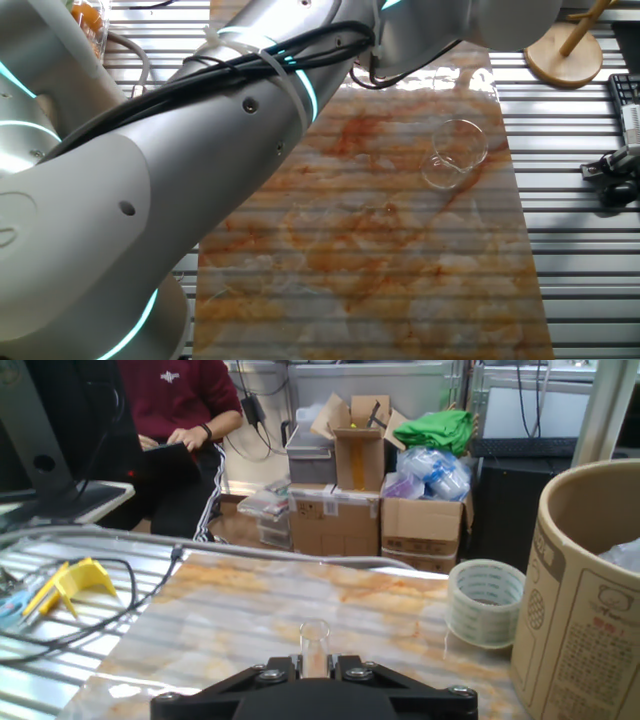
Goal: Pour out the test tube
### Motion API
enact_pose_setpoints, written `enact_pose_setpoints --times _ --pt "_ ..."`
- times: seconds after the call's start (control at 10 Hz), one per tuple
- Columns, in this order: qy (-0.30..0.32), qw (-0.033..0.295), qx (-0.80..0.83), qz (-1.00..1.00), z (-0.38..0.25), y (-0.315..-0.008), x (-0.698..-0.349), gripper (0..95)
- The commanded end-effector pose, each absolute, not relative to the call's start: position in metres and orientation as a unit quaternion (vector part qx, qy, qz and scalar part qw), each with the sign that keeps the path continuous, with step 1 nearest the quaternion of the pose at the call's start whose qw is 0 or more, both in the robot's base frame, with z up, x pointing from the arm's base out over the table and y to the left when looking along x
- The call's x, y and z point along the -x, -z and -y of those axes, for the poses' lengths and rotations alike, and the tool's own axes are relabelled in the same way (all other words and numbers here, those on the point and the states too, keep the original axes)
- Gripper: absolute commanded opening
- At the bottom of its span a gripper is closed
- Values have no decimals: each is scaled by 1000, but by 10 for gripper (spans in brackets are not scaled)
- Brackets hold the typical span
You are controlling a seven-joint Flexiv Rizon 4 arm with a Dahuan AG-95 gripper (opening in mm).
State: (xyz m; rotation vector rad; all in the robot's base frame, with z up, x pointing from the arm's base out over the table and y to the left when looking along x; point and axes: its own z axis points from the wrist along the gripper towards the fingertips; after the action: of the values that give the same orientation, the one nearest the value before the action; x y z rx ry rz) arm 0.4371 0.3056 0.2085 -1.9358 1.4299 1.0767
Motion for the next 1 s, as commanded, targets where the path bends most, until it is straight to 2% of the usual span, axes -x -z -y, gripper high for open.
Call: enact_pose_setpoints --times 0.1,1.0 --pt "-397 252 709 -526 -309 -207 -436 0" --pt "-396 250 710 -526 -301 -199 -429 0"
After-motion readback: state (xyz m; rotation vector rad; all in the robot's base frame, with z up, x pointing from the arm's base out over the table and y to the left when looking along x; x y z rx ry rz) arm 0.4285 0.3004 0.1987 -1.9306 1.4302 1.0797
